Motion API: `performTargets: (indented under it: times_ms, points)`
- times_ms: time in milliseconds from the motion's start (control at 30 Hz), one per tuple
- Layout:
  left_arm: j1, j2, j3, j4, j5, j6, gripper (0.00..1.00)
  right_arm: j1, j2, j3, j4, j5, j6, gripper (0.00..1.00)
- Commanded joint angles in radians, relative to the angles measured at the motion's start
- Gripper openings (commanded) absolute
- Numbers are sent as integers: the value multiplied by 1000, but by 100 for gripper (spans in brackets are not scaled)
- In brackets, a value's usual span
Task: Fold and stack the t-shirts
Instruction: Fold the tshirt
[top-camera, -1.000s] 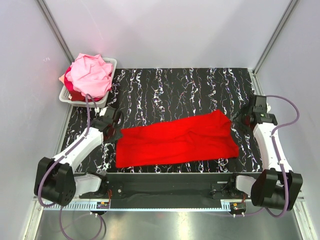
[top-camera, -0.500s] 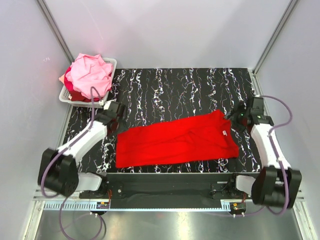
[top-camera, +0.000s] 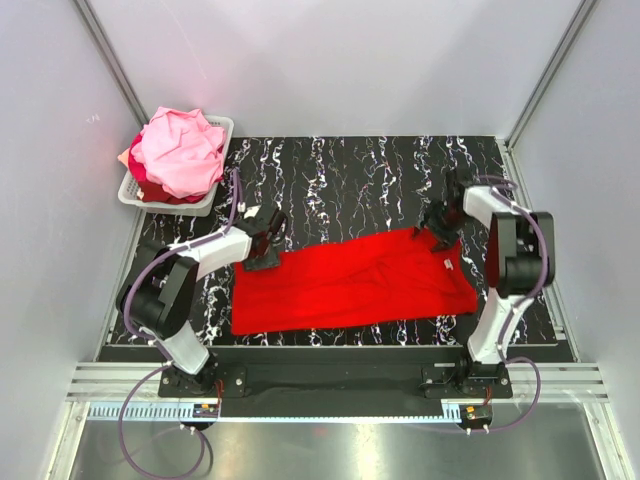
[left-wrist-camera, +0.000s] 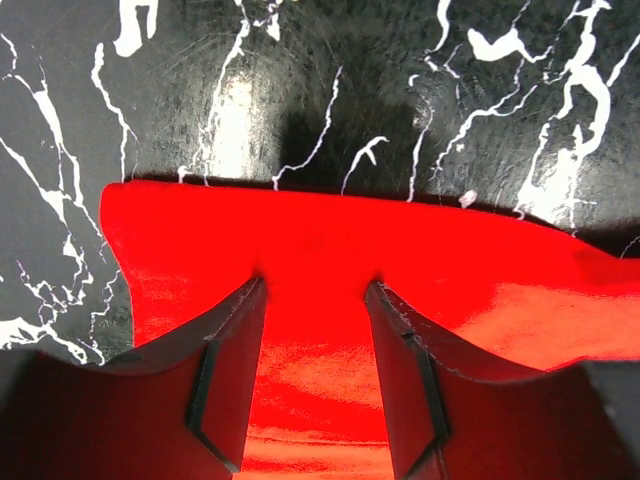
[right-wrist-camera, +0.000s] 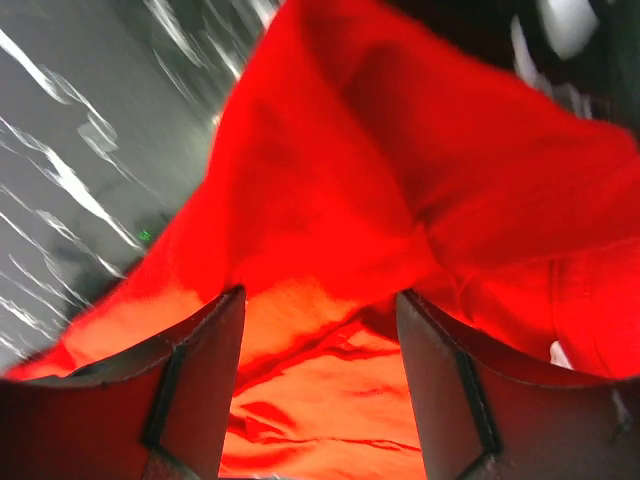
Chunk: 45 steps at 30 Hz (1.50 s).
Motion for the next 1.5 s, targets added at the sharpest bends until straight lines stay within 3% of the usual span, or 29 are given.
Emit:
performTargets:
  times_ms: [0,100,233,267,333,367,400,433,467,533,633,800,1033,1167,1300,1467]
  points:
    - [-29,14,-44,-12,-4,-38,50,17,185,217,-74,16,-48,69]
    - [-67,-18,-103,-20,62,-104,50,34,343,427,-107,-4,-16,66]
    - [-156,-93,-189,18,194,-190,50,107,590,830,-265,-35,10,63]
    - [-202,-124,-202,23,211,-223,51,126,707,1050,-297,-53,24,63]
    - [-256,-150,-238,46,258,-270,51,175,841,1314,-380,-95,33,63]
    - [-288,-167,-252,67,284,-294,52,186,968,1562,-379,-152,47,64]
    - [-359,-172,-269,122,303,-355,52,196,1006,1626,-341,-203,101,65]
    - [-401,-175,-298,162,391,-391,52,207,1017,1625,-143,-321,145,66]
    - [-443,-176,-311,199,421,-427,51,212,1009,1490,-3,-364,194,67]
    - [-574,-179,-309,259,450,-529,52,223,969,1391,278,-374,315,72]
    - [-710,-198,-222,128,374,-586,52,246,1051,1590,276,-368,294,75]
    - [-849,-293,-46,-132,225,-630,56,243,848,1414,374,-365,233,87]
    - [-843,-351,91,-331,0,-568,59,243,591,1342,200,-396,101,97]
    - [-758,-374,145,-410,-90,-470,65,243,298,1027,95,-252,-23,99]
    - [-670,-391,96,-321,-78,-390,66,243,51,677,-52,-55,-47,98]
    - [-616,-313,33,-205,-65,-313,64,244,-259,166,-54,54,-33,96]
